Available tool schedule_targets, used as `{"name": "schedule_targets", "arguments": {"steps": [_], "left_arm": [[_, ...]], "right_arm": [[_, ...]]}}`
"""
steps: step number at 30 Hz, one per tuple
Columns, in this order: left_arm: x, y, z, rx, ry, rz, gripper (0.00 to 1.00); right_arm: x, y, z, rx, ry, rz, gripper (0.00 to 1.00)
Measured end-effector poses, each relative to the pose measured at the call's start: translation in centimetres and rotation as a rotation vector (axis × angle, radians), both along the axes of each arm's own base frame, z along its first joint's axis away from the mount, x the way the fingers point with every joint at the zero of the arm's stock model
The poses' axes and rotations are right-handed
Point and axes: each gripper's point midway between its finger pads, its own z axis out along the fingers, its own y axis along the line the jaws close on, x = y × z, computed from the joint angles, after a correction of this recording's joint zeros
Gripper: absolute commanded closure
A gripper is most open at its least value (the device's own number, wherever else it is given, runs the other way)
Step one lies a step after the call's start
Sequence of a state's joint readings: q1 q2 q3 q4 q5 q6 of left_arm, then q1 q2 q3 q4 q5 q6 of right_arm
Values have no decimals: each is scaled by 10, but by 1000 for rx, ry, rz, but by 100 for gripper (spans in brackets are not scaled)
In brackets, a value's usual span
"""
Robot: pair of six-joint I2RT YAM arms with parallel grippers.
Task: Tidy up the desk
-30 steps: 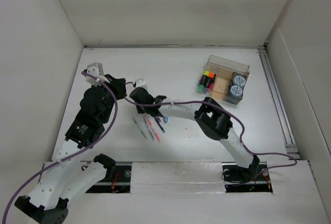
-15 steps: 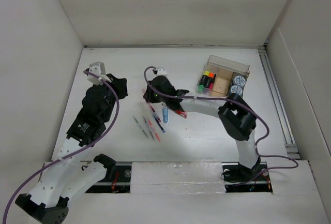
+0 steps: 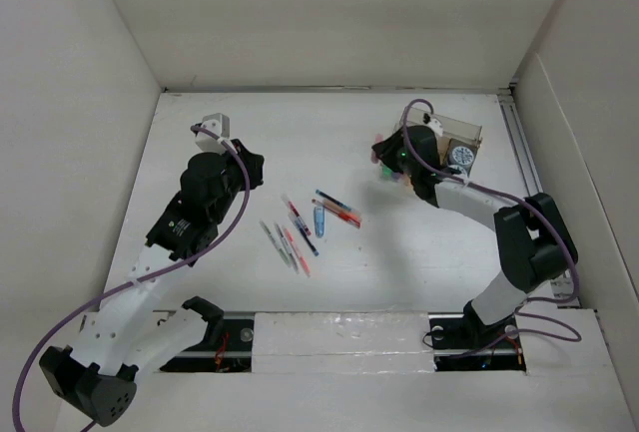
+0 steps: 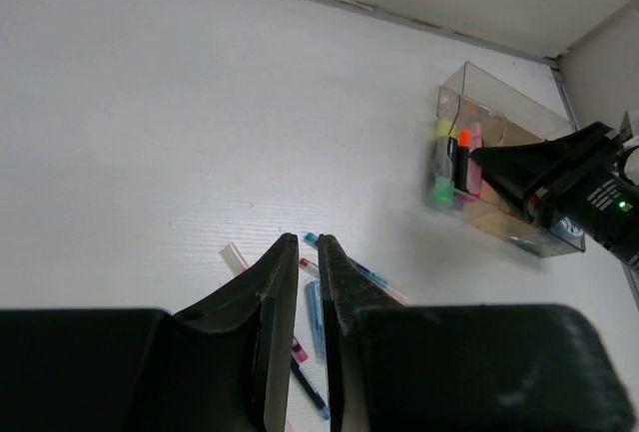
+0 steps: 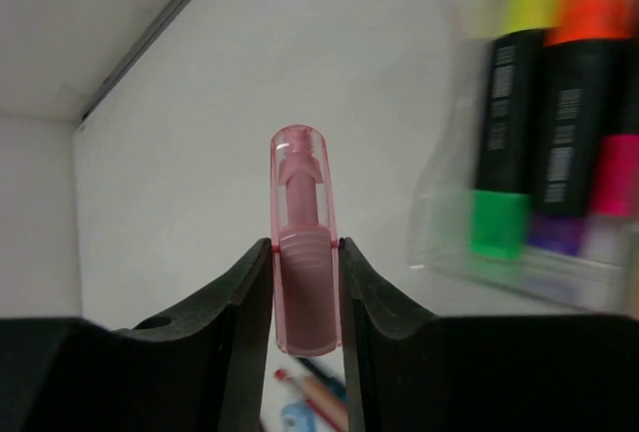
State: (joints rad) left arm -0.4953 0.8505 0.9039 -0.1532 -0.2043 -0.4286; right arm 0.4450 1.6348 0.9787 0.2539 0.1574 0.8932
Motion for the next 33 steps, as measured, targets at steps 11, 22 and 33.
{"name": "schedule_targets", "arguments": {"steps": [11,22,33], "left_arm": [[5,-17,-22,21,68,-72,88],[5,-18,-23,24,71,-79,87],[5,-18,-23,28,70,-77,87]], "right_arm": [[22,-155,-16,50,70,-315,91],[84,-191,-31,180,117,-287,88],[108,-190,-11,232,76,-273,74]]}}
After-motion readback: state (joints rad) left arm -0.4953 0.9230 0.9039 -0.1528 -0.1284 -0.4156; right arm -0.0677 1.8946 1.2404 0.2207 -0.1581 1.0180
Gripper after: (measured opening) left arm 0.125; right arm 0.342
